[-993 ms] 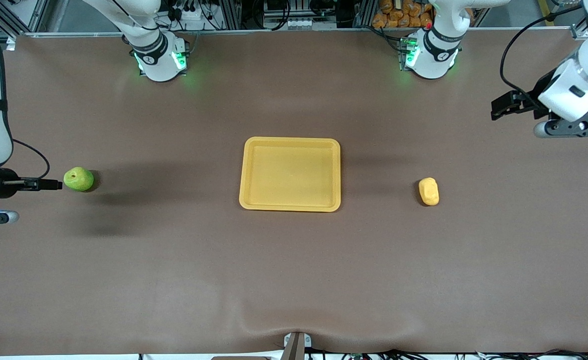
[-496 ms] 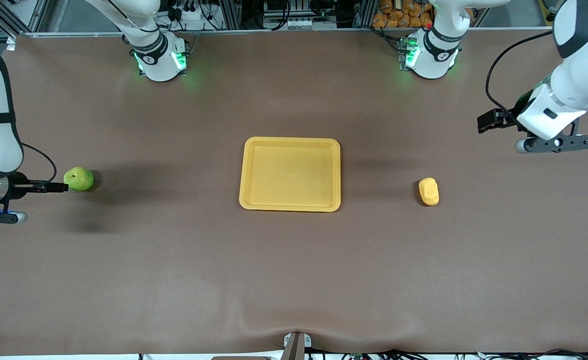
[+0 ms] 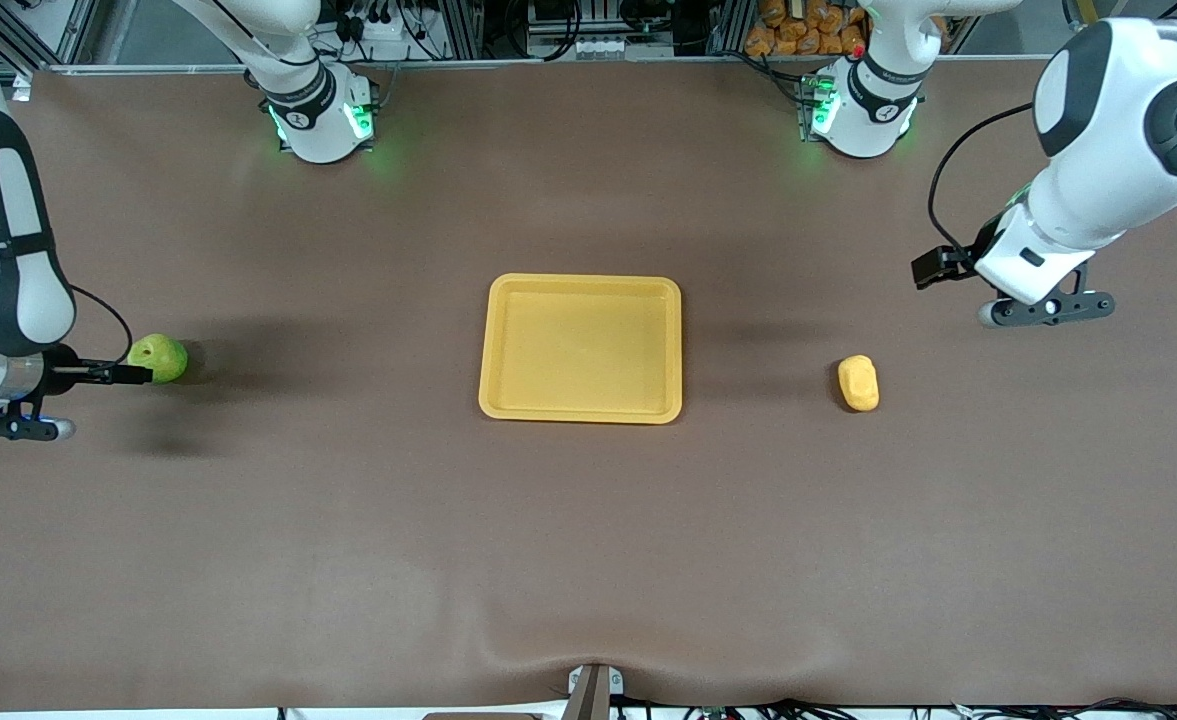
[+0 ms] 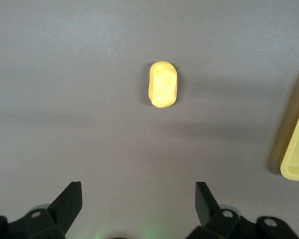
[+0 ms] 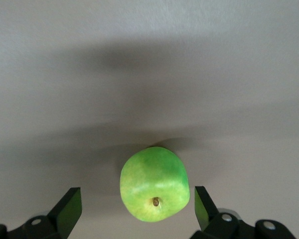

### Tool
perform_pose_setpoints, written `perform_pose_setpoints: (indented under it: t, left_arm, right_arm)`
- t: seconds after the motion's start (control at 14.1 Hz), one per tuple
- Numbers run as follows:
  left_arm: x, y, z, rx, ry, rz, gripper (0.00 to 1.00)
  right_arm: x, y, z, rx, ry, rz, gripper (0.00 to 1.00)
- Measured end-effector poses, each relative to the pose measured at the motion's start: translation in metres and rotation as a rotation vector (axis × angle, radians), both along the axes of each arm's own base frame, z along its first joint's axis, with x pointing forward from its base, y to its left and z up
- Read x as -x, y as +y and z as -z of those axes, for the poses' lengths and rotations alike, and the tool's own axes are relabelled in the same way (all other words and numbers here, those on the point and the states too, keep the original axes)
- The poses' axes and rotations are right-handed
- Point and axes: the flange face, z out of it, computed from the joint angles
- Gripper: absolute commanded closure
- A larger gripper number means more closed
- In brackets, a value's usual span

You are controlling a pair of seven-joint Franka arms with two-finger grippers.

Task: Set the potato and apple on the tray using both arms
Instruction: 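Lower the right gripper onto the apple while the left gripper approaches the potato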

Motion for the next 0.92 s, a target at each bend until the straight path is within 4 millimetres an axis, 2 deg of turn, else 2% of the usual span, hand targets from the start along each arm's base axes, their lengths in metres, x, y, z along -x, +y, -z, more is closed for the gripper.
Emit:
perform_pose_setpoints:
  t: [0.5,0.92]
  left_arm:
    - [-0.001,0.000,0.053,0.014,-0.054,-0.002,0.00]
    - [-0.014,-0.001,0.111,0.037,-0.094,0.001,0.00]
  right_arm:
    - [0.029,-0.004,0.041,-0.001,-0.008,0.020,0.00]
    - [0.039,-0.006,0.051,-0.005,0.001,0.029,0.00]
